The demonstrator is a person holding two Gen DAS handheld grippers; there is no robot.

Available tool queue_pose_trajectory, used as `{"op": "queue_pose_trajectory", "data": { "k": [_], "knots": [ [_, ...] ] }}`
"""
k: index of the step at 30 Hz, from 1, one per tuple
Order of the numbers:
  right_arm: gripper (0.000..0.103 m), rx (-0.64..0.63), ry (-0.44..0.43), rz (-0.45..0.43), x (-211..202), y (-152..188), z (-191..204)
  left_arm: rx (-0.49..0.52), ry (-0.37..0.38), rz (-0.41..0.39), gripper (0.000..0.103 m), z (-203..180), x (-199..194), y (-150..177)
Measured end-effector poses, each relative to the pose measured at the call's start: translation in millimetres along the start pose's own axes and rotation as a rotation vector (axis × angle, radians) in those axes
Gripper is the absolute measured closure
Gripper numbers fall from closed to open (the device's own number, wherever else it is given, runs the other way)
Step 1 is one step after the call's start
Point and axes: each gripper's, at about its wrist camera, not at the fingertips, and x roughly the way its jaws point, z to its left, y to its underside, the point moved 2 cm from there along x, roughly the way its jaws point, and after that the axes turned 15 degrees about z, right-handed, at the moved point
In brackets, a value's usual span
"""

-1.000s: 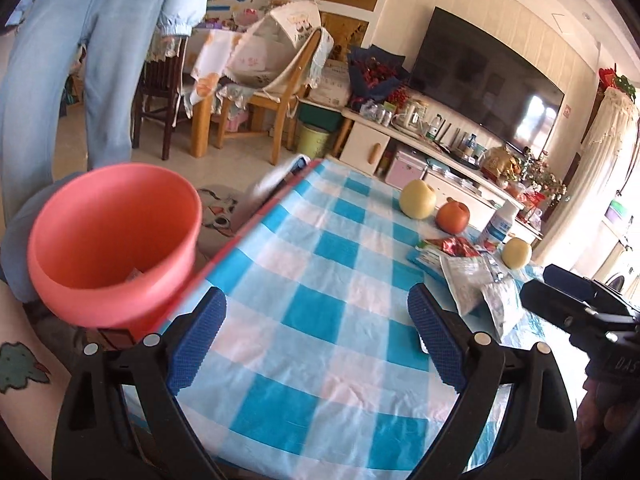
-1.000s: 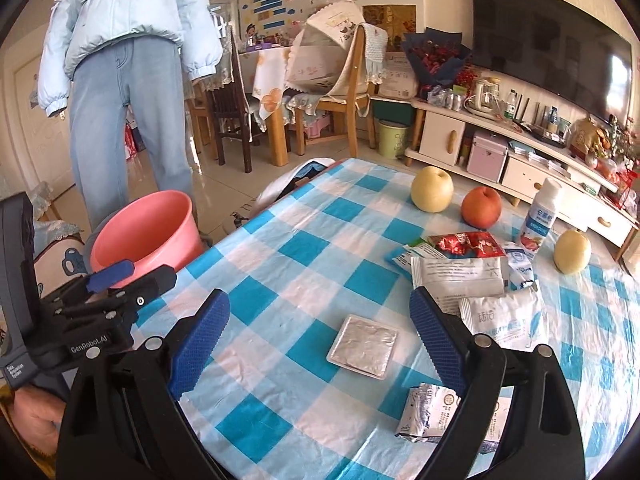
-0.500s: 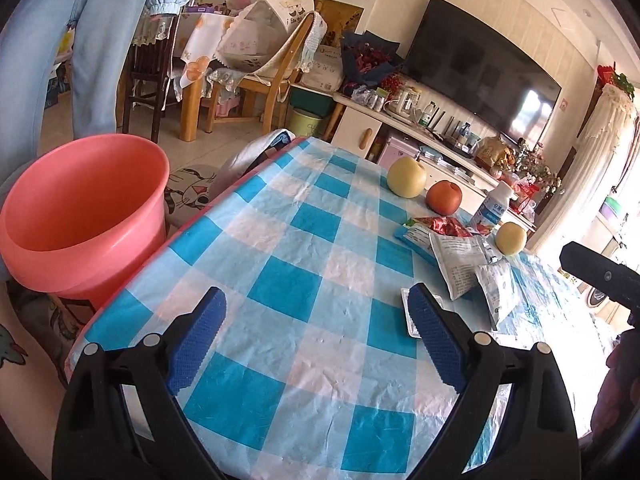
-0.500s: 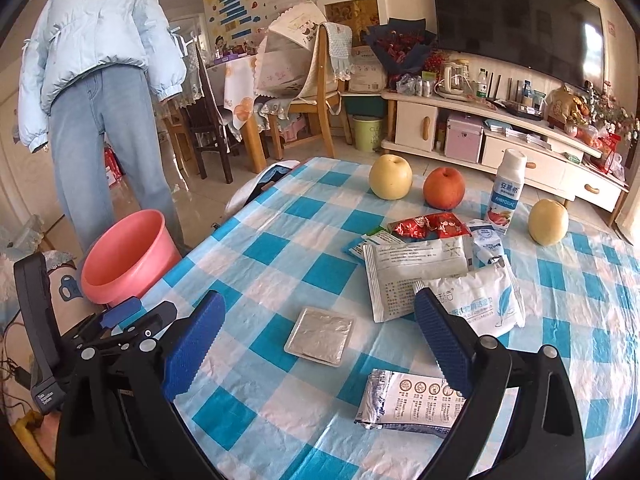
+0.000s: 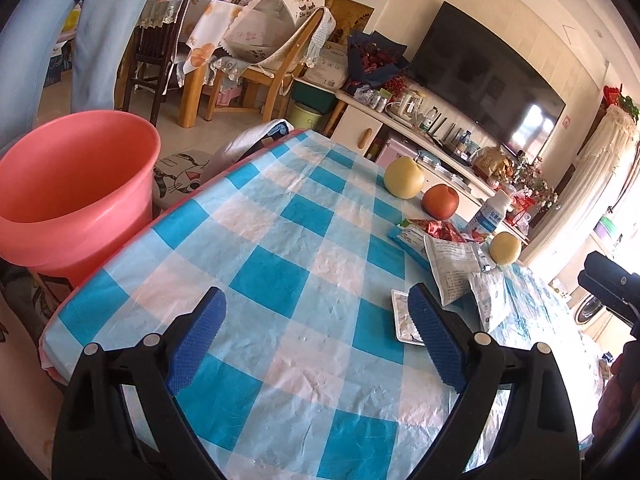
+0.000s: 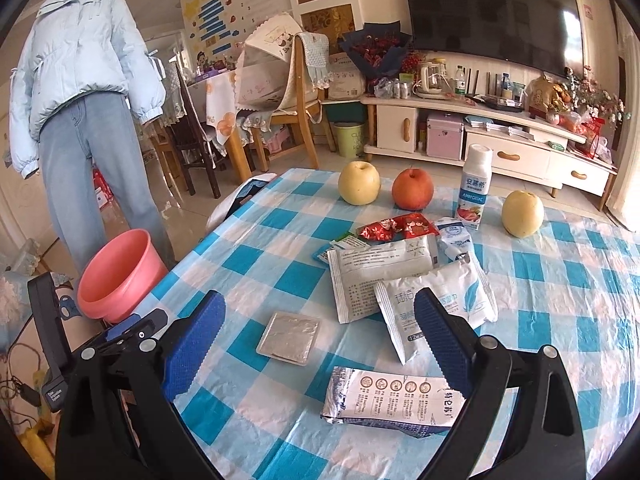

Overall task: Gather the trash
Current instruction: 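Move both tools back over the table toward the foil tray and white milk packet, then grasp the silver foil tray with the left tool while the right tool reaches the white milk packet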

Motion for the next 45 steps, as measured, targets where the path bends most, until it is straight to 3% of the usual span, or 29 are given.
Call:
{"op": "queue_pose_trajectory", "data": {
  "k": [19, 30, 36, 45],
  "knots": [
    [0.009, 0.192, 0.056, -0.017, -25.3, -9.1, -101.5, 0.165, -0.022, 0.052, 0.010, -53.0, 22.6, 16.4],
    [0.008, 0.422, 0.070, 0.072, -11.5, -5.9, -194.4, 0.301, 0.028, 0.107, 0.010, -107.6, 49.1, 23.2],
    [0.008, 0.394, 0.008, 0.165, 16.6, -6.8, -184.4, 0.367, 0.018, 0.123, 0.010, -127.6, 63.6, 27.2],
    [0.008, 0.176, -0.026, 0.348, 59.7, 3.7, -127.9, 0.294, -0.069, 0.211, 0.010, -112.2, 97.1, 18.3]
  ]
}}
